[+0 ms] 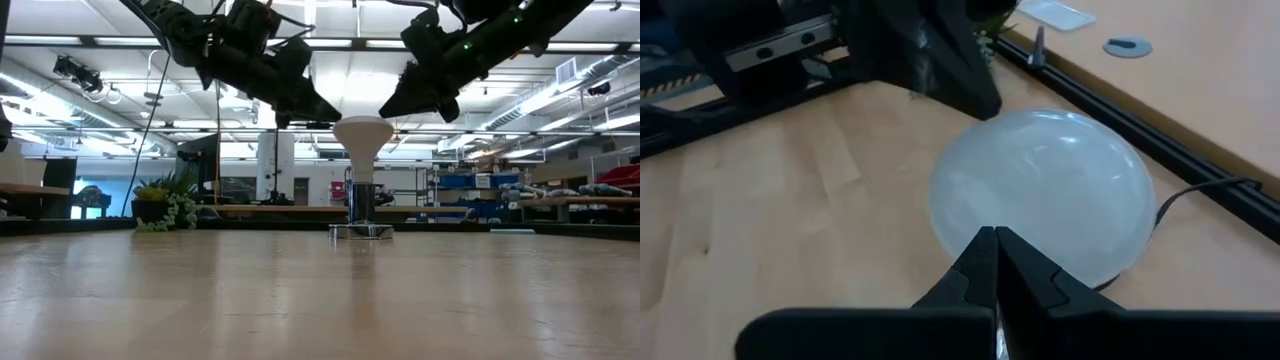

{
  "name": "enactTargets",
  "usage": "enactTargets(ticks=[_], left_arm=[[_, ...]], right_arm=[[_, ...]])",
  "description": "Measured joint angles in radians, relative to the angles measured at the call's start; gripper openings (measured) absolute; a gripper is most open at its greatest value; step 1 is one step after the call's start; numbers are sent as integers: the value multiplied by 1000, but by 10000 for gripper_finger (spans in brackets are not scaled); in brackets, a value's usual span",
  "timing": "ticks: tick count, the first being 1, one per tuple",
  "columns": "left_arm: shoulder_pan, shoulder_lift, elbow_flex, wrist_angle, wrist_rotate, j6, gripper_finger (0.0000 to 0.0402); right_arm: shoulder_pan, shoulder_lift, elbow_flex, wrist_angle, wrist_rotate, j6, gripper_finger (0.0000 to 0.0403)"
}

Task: Screw lightbulb
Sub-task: Remove the white lightbulb from the desk lamp

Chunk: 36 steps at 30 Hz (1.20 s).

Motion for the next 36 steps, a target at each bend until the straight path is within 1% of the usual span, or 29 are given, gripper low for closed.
enactTargets(ticks=[14, 18, 22, 25, 30, 32, 36], left_arm=[[-26, -2, 2, -30, -3, 1, 0], [-39, -2, 2, -31, 9, 1, 0], [-59, -1, 2, -31, 9, 21, 0], [-68, -6, 23, -74, -43, 43, 0], [-67, -5, 133, -274, -128, 87, 0], [-67, -5, 150, -300, -167, 106, 0], [-66, -5, 155, -300, -176, 108, 0]], right_arm=[[-63, -2, 0, 3, -23, -11, 11], [-85, -1, 0, 6, -24, -17, 11], [-110, -1, 0, 9, -46, -19, 11], [-121, -1, 0, 16, -72, -20, 11], [-115, -18, -2, 5, -80, -26, 11], [-104, -23, -2, 8, -80, -26, 11], [-72, -23, -2, 26, -80, -27, 11]])
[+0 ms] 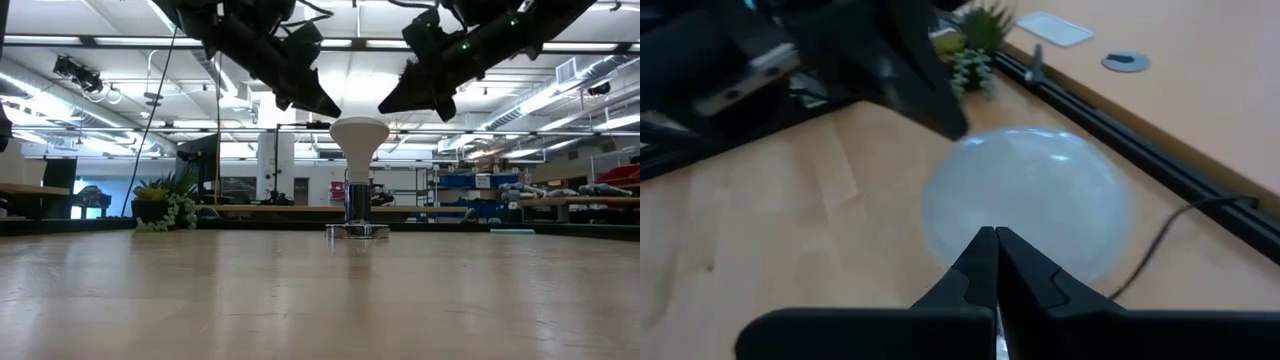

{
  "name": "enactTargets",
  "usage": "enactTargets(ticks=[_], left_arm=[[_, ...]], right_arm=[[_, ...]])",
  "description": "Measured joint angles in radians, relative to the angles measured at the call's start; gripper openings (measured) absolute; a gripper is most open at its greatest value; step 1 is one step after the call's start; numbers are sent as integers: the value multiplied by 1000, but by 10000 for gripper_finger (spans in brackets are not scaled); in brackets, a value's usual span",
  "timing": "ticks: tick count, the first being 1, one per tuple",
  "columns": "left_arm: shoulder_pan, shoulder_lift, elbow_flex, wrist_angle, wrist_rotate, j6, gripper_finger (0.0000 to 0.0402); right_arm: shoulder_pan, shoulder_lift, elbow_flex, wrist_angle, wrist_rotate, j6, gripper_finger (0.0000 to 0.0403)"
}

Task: Screw lightbulb
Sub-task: Remove the white lightbulb from the desk lamp

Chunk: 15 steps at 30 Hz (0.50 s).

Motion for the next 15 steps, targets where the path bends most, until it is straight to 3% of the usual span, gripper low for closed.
enactTargets(ticks=[15], left_arm=[[15, 28, 4, 4, -40, -8, 0]], right_arm=[[-6, 48, 1, 22, 0, -11, 11]])
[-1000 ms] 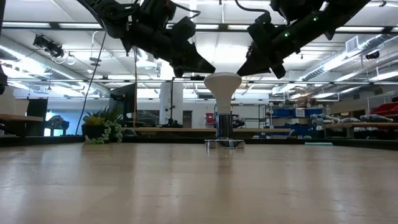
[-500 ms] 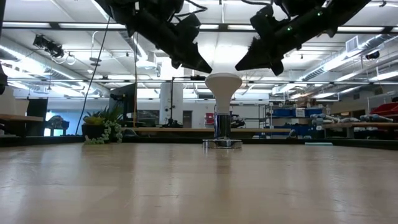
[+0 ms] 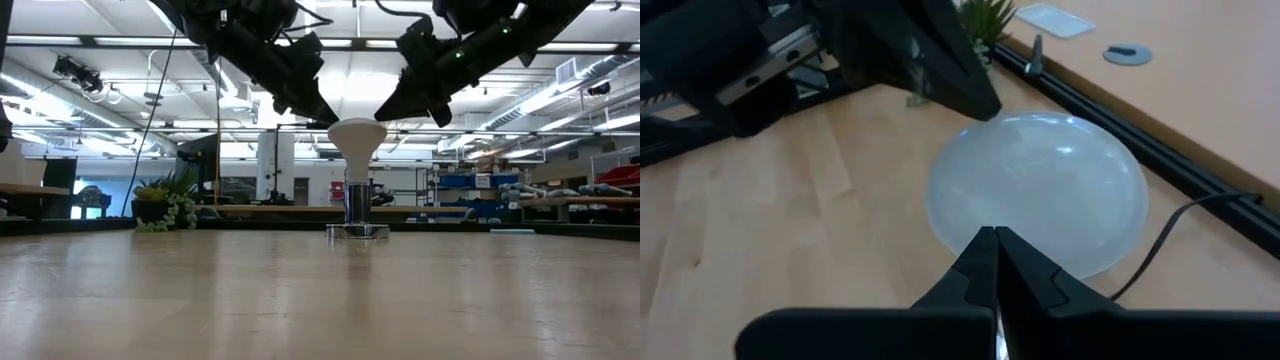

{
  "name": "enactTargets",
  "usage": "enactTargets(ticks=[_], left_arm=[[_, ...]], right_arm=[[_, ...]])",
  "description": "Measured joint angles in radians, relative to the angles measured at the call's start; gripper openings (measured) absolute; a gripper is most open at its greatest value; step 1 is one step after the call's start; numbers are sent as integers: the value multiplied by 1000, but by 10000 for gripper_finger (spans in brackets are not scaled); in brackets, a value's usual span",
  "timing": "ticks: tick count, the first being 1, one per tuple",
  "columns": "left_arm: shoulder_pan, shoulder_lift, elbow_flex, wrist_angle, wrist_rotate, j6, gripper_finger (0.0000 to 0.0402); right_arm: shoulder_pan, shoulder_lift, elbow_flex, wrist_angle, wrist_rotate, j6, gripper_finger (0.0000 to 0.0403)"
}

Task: Screw lightbulb
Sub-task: Remove the white lightbulb from the desk lamp

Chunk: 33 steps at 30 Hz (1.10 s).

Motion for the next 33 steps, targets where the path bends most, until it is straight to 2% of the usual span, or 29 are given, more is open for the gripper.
enactTargets(ticks=[9, 16, 26, 33], left_arm=[[-3, 3, 0, 4, 27, -14, 0], [-31, 7, -1, 27, 101, -20, 0], [-53, -22, -5, 80, 95, -23, 0], [1, -29, -5, 77, 47, -45, 0]], right_arm=[[-55, 3, 1, 6, -3, -4, 11], [-97, 5, 1, 1, 1, -4, 11], [-132, -34, -2, -12, -56, -26, 13], [-67, -40, -1, 10, -77, -8, 10]])
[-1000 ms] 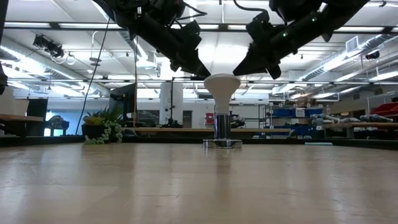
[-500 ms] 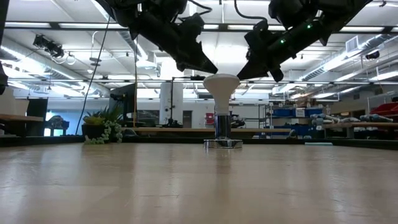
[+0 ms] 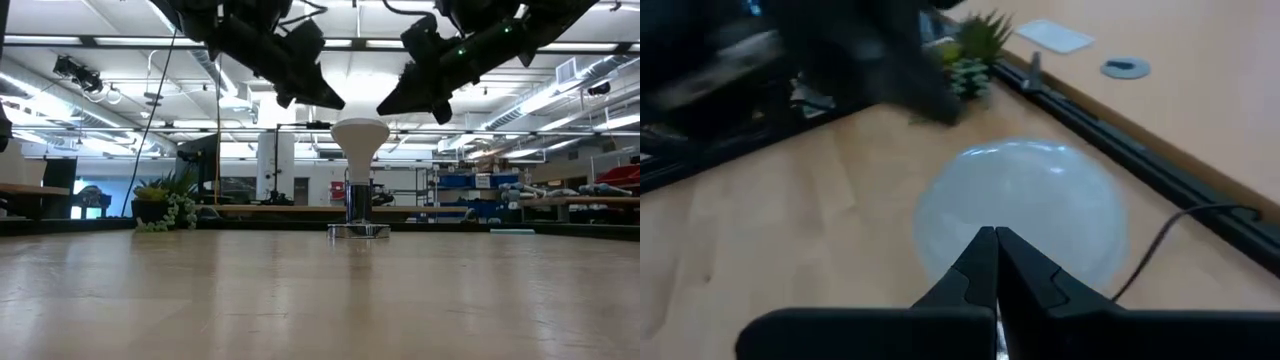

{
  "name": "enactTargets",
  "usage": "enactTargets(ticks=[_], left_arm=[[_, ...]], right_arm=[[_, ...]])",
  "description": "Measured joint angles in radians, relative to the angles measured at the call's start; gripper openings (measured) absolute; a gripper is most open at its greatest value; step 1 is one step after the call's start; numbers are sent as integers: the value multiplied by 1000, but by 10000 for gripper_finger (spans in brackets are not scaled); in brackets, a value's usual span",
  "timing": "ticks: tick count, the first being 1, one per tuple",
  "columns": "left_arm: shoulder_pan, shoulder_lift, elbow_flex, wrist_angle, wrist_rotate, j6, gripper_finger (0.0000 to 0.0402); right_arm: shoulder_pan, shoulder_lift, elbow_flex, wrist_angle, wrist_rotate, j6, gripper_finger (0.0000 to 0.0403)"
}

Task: Screw lightbulb
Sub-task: Remove the white lightbulb from the desk lamp

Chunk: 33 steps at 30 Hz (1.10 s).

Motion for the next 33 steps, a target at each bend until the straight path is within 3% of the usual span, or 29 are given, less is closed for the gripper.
enactTargets(ticks=[8, 33], left_arm=[[44, 51, 1, 7, 36, -10, 0], [44, 63, 4, 0, 57, -23, 0]], right_arm=[[50, 0, 0, -2, 32, 4, 10], [-74, 43, 5, -19, -8, 2, 10]])
